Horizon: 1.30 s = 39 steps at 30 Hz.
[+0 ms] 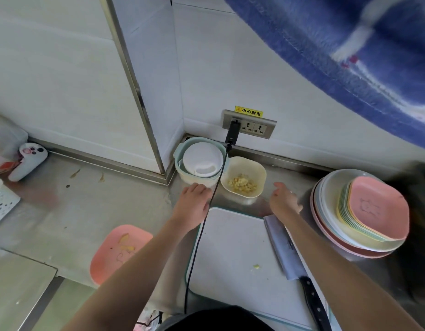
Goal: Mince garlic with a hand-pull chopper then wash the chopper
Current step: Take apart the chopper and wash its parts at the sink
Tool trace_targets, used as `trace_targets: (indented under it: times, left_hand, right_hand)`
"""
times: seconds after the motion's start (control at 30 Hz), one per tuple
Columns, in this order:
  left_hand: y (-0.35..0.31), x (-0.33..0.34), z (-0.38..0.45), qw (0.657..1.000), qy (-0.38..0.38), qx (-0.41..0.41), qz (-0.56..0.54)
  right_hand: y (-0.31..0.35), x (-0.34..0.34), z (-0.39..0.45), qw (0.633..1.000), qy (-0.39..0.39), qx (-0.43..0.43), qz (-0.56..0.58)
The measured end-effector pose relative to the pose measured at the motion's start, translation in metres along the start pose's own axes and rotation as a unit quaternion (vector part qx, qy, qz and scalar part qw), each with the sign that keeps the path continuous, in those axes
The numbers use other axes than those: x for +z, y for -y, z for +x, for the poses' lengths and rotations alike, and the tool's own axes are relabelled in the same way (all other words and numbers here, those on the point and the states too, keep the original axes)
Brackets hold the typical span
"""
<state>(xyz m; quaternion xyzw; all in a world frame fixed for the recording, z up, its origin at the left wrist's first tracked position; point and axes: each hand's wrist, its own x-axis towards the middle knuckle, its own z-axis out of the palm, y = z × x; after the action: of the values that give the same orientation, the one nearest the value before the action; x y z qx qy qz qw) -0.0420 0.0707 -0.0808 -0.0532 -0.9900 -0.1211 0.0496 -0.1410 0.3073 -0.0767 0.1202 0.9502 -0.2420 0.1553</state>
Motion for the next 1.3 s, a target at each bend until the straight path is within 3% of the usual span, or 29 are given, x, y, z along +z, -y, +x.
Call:
trace_targets:
  times: [0.07,0.3,0.4,0.47,0.53,0.6,0.73,0.83,0.9,0.97,1.07,1.2,1.3]
  left_hand:
    - [0.013,0.002,-0.018,0.999,-0.008,-0.040,0.024]
    - [0.040,0.008,-0.081,0.984,0.016,-0.174,0.036]
    - [0.057,0.002,-0.118,0.951,-0.014,-0.309,0.013]
    - [0.068,-0.004,-0.143,0.900,-0.054,-0.432,-0.007]
    - [0.076,-0.011,-0.166,0.834,-0.082,-0.545,-0.035]
    - [0.085,-0.016,-0.185,0.786,-0.054,-0.611,-0.072]
    - [0.095,-0.017,-0.208,0.800,0.011,-0.575,-0.172]
    - [0.095,-0.028,-0.209,0.789,-0.018,-0.568,-0.232]
    - [0.097,-0.038,-0.208,0.769,-0.039,-0.570,-0.286]
    - [0.099,-0.046,-0.205,0.727,-0.057,-0.572,-0.376]
    - [0.091,-0.059,-0.187,0.686,-0.032,-0.535,-0.493]
    - [0.063,-0.067,-0.142,0.718,0.075,-0.451,-0.526]
    - [0.035,-0.063,-0.102,0.741,0.144,-0.404,-0.516]
  right_hand:
    - [-0.008,-0.005,-0.020,0.998,-0.055,-0.035,0.003]
    - [0.010,0.026,-0.094,0.965,-0.082,-0.248,-0.007]
    - [0.035,0.046,-0.134,0.920,0.028,-0.392,0.003]
    - [0.055,0.065,-0.157,0.888,0.124,-0.442,-0.007]
    - [0.075,0.090,-0.174,0.876,0.211,-0.434,-0.022]
    - [0.093,0.117,-0.183,0.883,0.281,-0.374,-0.046]
    - [0.112,0.158,-0.196,0.897,0.368,-0.242,-0.020]
    - [0.114,0.170,-0.199,0.919,0.329,-0.215,0.013]
    - [0.112,0.167,-0.199,0.929,0.302,-0.205,0.060]
    - [0.108,0.160,-0.198,0.936,0.267,-0.193,0.126]
    - [0.101,0.144,-0.192,0.945,0.184,-0.147,0.227]
    - [0.078,0.112,-0.169,0.951,0.051,-0.112,0.284]
    - [0.053,0.080,-0.143,0.953,0.008,-0.106,0.283]
